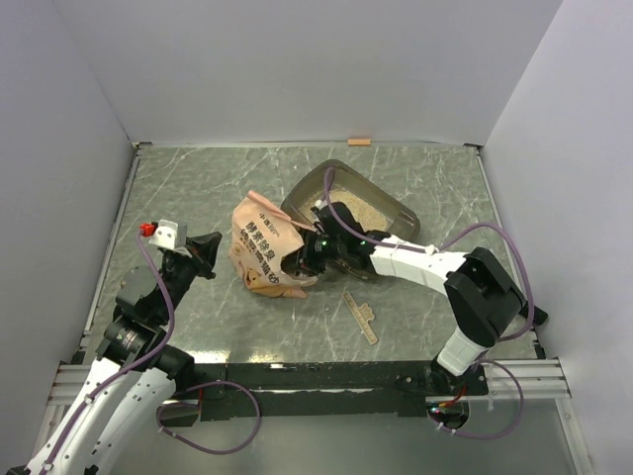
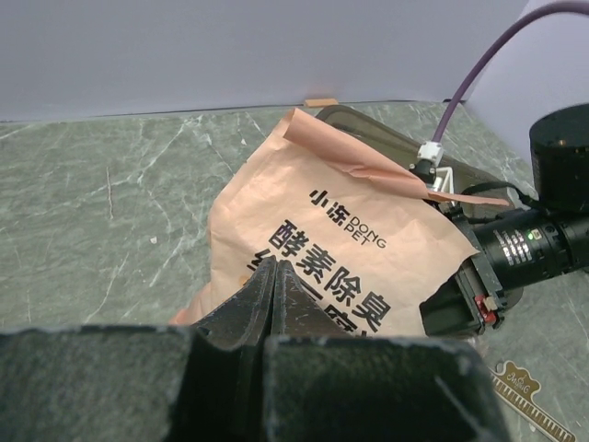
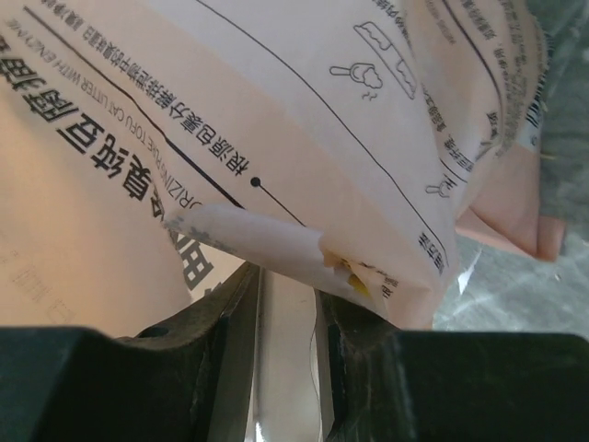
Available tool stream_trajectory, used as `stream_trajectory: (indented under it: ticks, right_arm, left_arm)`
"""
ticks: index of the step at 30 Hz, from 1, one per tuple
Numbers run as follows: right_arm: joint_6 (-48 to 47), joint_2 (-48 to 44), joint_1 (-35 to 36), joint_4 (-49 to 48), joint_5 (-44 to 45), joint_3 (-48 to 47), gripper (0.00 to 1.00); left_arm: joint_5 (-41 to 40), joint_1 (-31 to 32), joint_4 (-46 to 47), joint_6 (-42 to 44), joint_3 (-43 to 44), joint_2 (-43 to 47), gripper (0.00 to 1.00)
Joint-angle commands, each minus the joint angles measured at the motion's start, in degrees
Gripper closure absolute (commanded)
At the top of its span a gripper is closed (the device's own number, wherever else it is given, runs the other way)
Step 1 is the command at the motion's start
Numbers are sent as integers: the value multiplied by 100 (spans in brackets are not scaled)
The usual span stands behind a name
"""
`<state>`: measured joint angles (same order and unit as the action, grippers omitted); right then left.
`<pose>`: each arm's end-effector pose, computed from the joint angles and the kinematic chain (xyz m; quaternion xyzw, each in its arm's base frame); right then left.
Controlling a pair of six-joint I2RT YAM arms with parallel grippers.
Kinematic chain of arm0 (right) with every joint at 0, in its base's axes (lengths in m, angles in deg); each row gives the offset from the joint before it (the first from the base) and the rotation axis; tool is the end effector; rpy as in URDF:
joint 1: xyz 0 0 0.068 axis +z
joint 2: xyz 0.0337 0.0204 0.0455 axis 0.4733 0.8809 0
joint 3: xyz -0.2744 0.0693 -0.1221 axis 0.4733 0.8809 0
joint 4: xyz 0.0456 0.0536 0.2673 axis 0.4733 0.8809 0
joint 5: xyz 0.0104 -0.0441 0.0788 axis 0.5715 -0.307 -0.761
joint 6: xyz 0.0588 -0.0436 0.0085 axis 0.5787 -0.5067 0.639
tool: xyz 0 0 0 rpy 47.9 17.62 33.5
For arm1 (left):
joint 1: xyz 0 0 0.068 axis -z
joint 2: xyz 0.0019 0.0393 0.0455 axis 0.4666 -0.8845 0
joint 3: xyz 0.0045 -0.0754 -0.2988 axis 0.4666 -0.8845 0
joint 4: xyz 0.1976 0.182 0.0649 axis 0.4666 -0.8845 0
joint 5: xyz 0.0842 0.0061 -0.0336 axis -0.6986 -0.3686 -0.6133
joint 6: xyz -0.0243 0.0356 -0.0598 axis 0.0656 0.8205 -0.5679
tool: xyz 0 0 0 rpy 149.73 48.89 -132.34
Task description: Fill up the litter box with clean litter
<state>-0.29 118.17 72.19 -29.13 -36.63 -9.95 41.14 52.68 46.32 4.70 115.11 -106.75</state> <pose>0.2630 0.2919 0.2350 0.0093 0.8825 0.4587 0.1031 0.1154 -0.0500 0.3373 0.0510 0.6896 -0.2202 0.6880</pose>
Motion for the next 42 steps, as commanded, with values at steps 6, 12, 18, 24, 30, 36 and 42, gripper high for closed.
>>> stream_trajectory:
  ticks: [6, 12, 18, 24, 30, 36, 42]
  right_arm:
    - [-69, -515, -26, -2362, 226, 1472, 100]
    - [53, -1350, -61, -3197, 253, 2299, 100]
    - [229, -2184, -79, -3593, 253, 2889, 100]
    - [309, -2896, -88, -3541, 402, 3329, 100]
    - [344, -3731, -175, -3225, 578, 3698, 100]
    - [440, -4549, -211, -2865, 675, 3970, 100]
    - [590, -5454, -255, -2258, 920, 4190, 100]
  left_arm:
    - [0, 19, 96, -32, 220, -92, 99]
    - [0, 19, 105, -15, 212, -92, 99]
    - [-18, 19, 123, 3, 211, -83, 93]
    - [105, 27, 140, 20, 203, -75, 66]
    - [167, 27, 219, 12, 159, -40, 41]
    - [140, 27, 254, 29, 150, 4, 14]
    - [87, 27, 307, 20, 115, 110, 1]
